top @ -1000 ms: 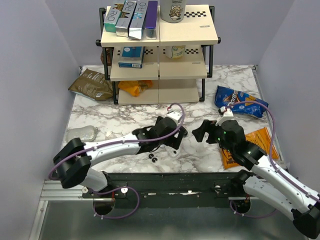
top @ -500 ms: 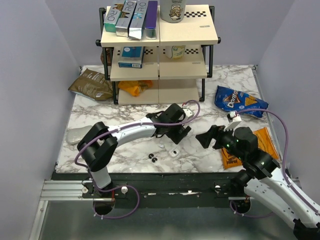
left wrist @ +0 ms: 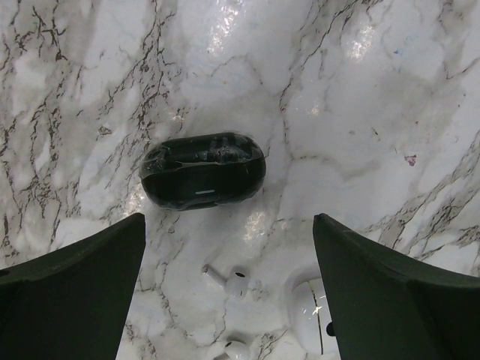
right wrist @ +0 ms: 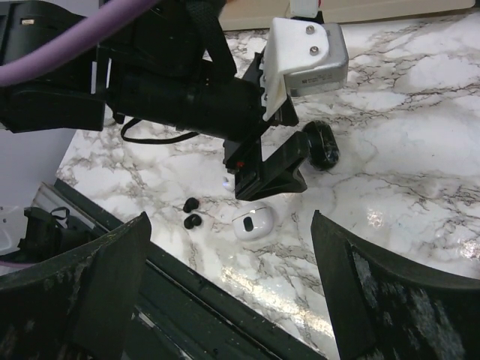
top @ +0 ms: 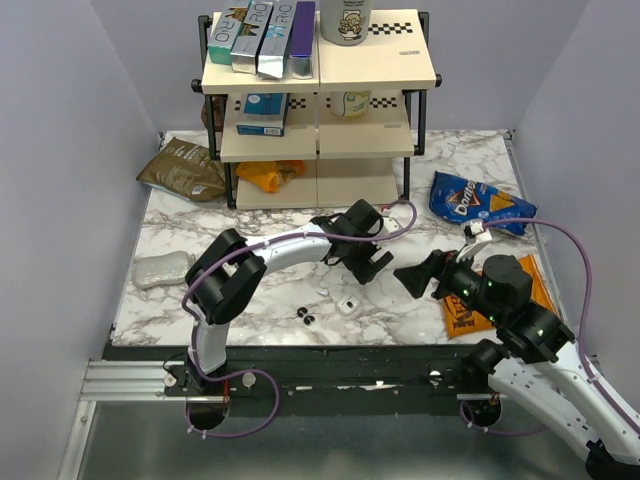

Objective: Insert the wireless bluetooth earbuds into the charging case
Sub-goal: Pick up the charging case at the center of the board.

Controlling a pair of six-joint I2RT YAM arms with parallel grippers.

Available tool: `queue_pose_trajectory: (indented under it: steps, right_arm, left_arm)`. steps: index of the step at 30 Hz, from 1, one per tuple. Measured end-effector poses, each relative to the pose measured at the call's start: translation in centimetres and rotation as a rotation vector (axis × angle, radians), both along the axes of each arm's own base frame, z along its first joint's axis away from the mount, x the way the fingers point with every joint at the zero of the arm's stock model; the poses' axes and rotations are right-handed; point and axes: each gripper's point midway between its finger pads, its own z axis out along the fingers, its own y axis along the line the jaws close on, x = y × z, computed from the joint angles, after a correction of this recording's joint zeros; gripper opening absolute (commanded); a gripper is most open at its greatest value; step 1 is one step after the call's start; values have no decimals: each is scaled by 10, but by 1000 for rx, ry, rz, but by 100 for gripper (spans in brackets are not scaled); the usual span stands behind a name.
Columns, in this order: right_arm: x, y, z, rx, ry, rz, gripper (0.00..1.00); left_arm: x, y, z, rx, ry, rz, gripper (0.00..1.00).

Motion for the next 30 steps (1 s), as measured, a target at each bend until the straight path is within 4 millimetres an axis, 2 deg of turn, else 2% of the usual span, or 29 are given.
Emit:
queue_pose_trajectory:
  steps: [6, 17, 25, 30]
  right_arm:
    - [0, 0, 2, 2, -3, 1, 96]
    - [-1, 0, 2, 1, 1, 4, 96]
    - [-1, 0, 2, 1, 2, 5, 96]
    - [-1, 0, 2, 2, 2, 6, 96]
  left_arm:
    - [1, 1, -12, 23, 15, -5, 99]
    - [22, -4, -17, 14, 16, 33, 99]
    - [23, -6, -22, 6, 40, 73, 99]
    - [24, -8, -21, -8, 47, 94, 93]
